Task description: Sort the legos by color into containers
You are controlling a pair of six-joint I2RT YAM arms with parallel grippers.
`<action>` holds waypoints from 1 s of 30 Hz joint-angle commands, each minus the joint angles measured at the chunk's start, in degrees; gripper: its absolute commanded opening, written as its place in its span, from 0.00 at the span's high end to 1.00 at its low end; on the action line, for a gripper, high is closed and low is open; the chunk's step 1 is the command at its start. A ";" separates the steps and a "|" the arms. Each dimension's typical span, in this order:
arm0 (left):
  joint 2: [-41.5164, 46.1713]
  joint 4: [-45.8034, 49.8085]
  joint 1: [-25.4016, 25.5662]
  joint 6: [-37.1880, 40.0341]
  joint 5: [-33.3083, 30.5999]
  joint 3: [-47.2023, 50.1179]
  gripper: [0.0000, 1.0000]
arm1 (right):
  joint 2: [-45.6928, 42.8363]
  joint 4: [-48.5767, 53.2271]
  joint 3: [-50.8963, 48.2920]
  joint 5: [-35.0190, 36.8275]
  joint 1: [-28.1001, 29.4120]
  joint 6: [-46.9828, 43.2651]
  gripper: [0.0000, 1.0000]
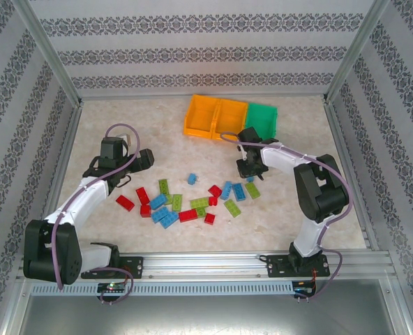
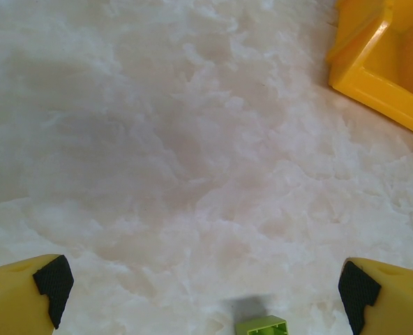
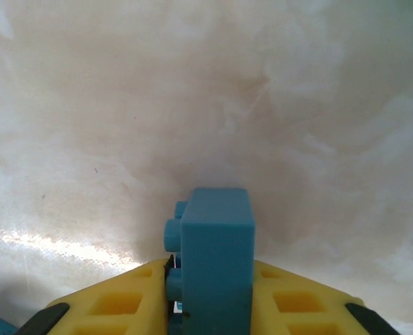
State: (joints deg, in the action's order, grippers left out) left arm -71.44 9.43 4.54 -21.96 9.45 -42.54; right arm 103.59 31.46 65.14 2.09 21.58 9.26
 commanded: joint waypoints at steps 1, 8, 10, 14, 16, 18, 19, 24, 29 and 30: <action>-0.41 -1.84 0.74 -0.68 0.15 -0.13 0.00 | -2.83 -0.70 1.37 -1.10 -1.67 1.47 0.74; -1.64 -2.57 1.46 -0.71 0.23 -0.59 0.00 | -8.40 -10.82 0.83 -9.78 -9.82 10.12 0.81; -2.16 -2.39 2.07 -0.41 0.35 -1.06 0.00 | -7.86 -13.26 1.80 -11.36 -11.73 12.74 0.82; -2.83 -2.50 4.02 0.71 0.28 -1.69 0.00 | -2.36 -12.07 8.47 -10.09 -12.27 12.90 0.81; -3.26 -2.36 5.36 1.53 0.27 -2.19 0.00 | 1.47 -10.10 12.85 -9.24 -12.44 13.33 0.81; -3.49 -1.76 7.01 3.19 0.35 -2.88 0.00 | 4.72 -9.29 16.55 -8.55 -12.61 14.32 0.81; -3.55 -1.49 7.97 4.23 0.46 -3.30 0.00 | 6.00 -9.26 18.08 -8.03 -12.62 14.95 0.81; -3.61 0.61 14.10 9.91 1.11 -4.28 0.00 | 11.98 -6.66 25.69 -4.16 -12.62 16.72 0.80; -5.68 3.20 21.24 13.17 0.44 -5.19 0.00 | 17.68 -1.50 32.62 -1.74 -12.58 17.43 0.72; -6.28 3.24 22.19 13.17 0.58 -5.27 0.00 | 18.50 -1.00 33.49 -1.65 -12.67 17.65 0.70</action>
State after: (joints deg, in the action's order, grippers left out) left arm -76.25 9.67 24.43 -12.14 9.93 -46.52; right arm 119.90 26.17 95.35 -2.20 8.78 25.34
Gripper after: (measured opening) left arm 0.996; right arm 0.291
